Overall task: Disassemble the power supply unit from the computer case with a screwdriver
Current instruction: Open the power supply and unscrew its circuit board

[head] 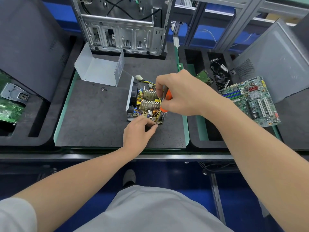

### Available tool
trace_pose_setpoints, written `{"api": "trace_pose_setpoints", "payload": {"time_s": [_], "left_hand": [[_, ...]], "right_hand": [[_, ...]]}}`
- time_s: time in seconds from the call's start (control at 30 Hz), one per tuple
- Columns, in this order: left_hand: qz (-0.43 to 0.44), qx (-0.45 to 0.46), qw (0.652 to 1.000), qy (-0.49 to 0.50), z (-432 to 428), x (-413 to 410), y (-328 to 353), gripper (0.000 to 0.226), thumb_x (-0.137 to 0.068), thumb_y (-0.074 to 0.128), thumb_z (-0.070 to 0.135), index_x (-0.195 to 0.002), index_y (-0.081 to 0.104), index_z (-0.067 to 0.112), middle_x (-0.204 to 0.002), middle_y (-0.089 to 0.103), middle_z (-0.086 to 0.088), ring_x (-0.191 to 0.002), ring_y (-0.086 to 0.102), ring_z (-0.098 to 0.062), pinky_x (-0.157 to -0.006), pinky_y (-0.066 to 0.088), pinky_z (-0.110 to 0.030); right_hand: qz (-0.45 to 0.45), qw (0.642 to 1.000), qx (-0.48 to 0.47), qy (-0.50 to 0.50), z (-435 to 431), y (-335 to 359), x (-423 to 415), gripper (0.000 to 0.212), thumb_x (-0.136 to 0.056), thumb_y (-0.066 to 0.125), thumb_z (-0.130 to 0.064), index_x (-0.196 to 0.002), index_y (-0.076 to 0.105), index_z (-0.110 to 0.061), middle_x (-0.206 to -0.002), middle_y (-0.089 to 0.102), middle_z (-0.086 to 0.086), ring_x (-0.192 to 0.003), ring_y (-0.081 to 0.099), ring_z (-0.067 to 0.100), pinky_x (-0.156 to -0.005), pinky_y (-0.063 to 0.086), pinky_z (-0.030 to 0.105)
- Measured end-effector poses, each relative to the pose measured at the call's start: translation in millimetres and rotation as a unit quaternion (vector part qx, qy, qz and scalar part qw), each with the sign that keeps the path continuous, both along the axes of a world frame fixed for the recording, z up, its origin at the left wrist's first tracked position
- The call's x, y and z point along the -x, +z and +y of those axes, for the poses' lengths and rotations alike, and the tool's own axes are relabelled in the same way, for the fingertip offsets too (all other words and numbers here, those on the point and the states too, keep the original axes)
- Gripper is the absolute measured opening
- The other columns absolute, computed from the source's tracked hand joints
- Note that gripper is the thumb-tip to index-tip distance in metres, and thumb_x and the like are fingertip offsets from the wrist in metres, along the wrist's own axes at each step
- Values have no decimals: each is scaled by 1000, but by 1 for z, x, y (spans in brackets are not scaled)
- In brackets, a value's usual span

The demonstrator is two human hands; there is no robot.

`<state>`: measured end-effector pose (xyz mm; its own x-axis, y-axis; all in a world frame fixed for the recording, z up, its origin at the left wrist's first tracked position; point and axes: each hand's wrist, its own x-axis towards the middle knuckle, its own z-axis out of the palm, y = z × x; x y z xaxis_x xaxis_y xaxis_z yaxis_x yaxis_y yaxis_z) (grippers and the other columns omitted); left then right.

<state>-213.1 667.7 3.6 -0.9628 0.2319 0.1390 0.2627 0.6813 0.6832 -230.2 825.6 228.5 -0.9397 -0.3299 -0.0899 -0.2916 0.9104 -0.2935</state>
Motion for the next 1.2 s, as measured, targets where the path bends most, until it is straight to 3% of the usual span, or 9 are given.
{"api": "trace_pose_setpoints", "payload": {"time_s": [0.1,0.23,0.4,0.53,0.73,0.97,1.2], "left_hand": [[5,1,1000,-1,-7,0,3,13,-93,70,50,-91,69,36,-87,58,22,-78,54,11,-62,33,-7],[39,12,999,6,-27,1,11,13,-97,66,49,-94,65,37,-86,60,21,-73,55,8,-62,36,-7],[97,40,994,23,-69,2,11,23,-100,58,44,-100,72,25,-90,66,14,-69,48,1,-63,42,-20],[60,32,994,84,-103,19,11,9,-102,62,36,-100,69,30,-95,65,17,-74,52,-3,-71,50,-28],[46,39,989,135,-120,86,25,5,-96,73,31,-96,69,26,-97,61,14,-77,57,-10,-86,46,-38],[22,65,990,126,-114,143,27,13,-90,79,32,-97,75,23,-106,68,3,-94,66,-20,-84,40,-36],[0,80,991,109,-120,153,15,14,-90,79,38,-99,80,26,-104,66,3,-94,64,-21,-86,39,-33]], "right_hand": [[11,1000,-3,2,2,-1,1,16,-82,70,-21,-97,66,-19,-78,58,-13,-71,56,10,-63,50,32],[23,1000,-3,15,-6,-3,6,14,-80,71,-20,-93,65,-18,-64,49,-17,-60,48,2,-51,35,23],[11,999,8,32,-31,-7,19,15,-78,70,-22,-92,66,-19,-68,54,-15,-66,50,4,-56,45,29],[15,998,29,55,-51,-8,29,10,-80,68,-21,-88,65,-17,-77,65,-8,-75,59,16,-60,51,32],[39,996,59,53,-70,-7,44,10,-83,70,-24,-88,64,-17,-78,63,-10,-74,56,10,-62,48,31],[64,995,76,5,-75,-6,58,14,-85,70,-29,-88,58,-22,-84,58,-9,-81,54,14,-71,51,38],[62,995,69,-27,-76,-5,70,16,-87,70,-30,-91,59,-20,-88,61,-5,-84,57,18,-74,52,40]]}}
